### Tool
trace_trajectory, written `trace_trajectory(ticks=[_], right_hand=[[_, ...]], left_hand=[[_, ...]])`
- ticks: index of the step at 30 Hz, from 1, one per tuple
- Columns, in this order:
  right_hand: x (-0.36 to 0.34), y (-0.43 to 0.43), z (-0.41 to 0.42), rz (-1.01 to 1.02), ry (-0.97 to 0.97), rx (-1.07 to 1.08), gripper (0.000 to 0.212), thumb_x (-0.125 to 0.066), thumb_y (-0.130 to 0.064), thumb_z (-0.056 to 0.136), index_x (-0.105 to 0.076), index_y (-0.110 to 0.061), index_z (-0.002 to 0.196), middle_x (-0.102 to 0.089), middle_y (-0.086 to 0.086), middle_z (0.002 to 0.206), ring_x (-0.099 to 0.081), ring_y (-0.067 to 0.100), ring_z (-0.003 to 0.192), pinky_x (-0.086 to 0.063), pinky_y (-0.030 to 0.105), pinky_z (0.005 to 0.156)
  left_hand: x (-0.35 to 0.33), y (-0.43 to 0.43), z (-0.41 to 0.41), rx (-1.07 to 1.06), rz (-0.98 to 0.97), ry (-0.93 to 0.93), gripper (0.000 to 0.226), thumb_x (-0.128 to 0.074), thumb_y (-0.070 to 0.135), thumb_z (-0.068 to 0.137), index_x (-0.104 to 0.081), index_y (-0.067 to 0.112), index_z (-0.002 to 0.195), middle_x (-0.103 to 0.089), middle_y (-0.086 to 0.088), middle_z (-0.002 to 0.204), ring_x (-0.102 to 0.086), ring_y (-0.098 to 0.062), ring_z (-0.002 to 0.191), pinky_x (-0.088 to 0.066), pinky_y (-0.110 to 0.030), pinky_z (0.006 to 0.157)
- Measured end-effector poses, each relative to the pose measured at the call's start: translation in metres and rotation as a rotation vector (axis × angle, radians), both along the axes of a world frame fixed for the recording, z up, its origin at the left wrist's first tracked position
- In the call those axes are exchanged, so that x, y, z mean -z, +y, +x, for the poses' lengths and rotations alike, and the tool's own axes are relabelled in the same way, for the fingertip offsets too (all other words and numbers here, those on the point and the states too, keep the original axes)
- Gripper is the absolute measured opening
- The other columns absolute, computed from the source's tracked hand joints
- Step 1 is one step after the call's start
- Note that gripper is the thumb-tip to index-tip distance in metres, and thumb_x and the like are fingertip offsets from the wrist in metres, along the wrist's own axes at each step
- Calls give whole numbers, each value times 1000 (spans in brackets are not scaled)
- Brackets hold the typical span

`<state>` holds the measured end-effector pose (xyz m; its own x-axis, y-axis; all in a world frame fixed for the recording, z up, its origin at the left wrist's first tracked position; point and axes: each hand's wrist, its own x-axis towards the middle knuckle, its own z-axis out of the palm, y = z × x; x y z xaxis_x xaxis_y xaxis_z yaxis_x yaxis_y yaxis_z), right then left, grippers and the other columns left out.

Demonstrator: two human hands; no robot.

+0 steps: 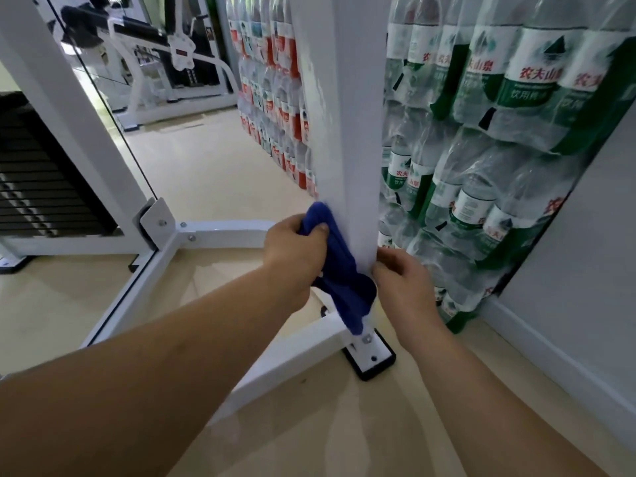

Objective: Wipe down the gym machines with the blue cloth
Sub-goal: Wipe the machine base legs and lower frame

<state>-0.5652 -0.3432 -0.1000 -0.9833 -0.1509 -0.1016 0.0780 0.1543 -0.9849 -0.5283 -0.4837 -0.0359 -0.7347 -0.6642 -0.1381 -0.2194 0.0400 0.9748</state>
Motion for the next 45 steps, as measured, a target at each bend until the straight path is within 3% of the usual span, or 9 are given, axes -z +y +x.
trace_trajectory(ticks=[4, 9, 11, 14, 18, 25, 30, 36, 45], right_hand=[[-7, -1, 3, 37, 10, 24, 25, -57, -23, 93, -74, -33, 109, -74, -13, 103, -68, 10, 98, -56, 41, 93], [-27, 2, 3, 87, -52, -43, 30, -50, -11, 95, -71, -32, 100, -71, -14, 97, -67, 13, 97, -53, 30, 79], [-36, 8, 7, 153, -92, -101, 35, -49, -12, 97, -69, -33, 117, -66, -21, 111, -62, 8, 103, -47, 24, 83], [-37, 17, 21, 311, -113, -32, 50, -51, -26, 99, -51, -24, 149, -58, -5, 141, -58, 19, 121, -45, 33, 99], [-33, 34, 69, 276, -336, -73, 34, -50, -42, 101, -68, -17, 115, -72, 4, 103, -70, 23, 89, -61, 46, 85], [-27, 102, 168, -14, -636, 34, 52, -47, -64, 100, -71, -21, 114, -78, 9, 102, -76, 28, 95, -64, 46, 84], [-27, 140, 203, 126, -663, -41, 55, -47, -67, 98, -71, -20, 115, -80, 7, 100, -76, 28, 98, -62, 49, 90], [-49, 163, 208, 323, -648, -205, 55, -44, -65, 100, -70, -19, 116, -76, 7, 109, -74, 27, 100, -62, 48, 90], [-81, 212, 201, 212, -505, -81, 38, -59, -53, 99, -61, -17, 110, -75, 10, 104, -74, 30, 94, -65, 49, 79]], left_hand=[[-9, 16, 8, -15, -34, 88, 19, -58, 20, 100, -68, 34, 94, -74, 7, 93, -68, -14, 87, -57, -31, 79], [8, 8, 27, 256, -70, -210, 12, -63, 15, 99, -72, 24, 98, -74, -3, 93, -70, -21, 88, -60, -38, 83], [12, 1, 41, 264, -99, -226, 10, -64, 14, 96, -73, 15, 100, -75, -5, 89, -72, -23, 87, -63, -39, 84], [13, 7, 66, 269, -96, -211, 10, -67, 13, 93, -73, 17, 100, -75, -4, 90, -73, -22, 87, -63, -38, 82], [23, 25, 94, 366, -29, -202, 18, -77, 18, 87, -69, 22, 102, -75, -3, 94, -73, -21, 87, -63, -41, 80], [45, 91, 151, 667, 265, -297, 33, -68, 18, 72, -76, 20, 103, -78, -11, 98, -73, -32, 100, -58, -54, 95], [57, 122, 184, 794, 257, -307, 29, -59, -4, 91, -74, 13, 108, -78, -11, 101, -74, -29, 102, -59, -45, 95], [59, 146, 200, 740, 175, -307, 29, -65, -3, 88, -74, 20, 104, -78, -3, 97, -74, -28, 99, -59, -52, 93], [2, 192, 190, 748, 184, -266, 28, -69, 0, 92, -72, 15, 115, -76, -10, 110, -75, -28, 100, -62, -48, 89]])
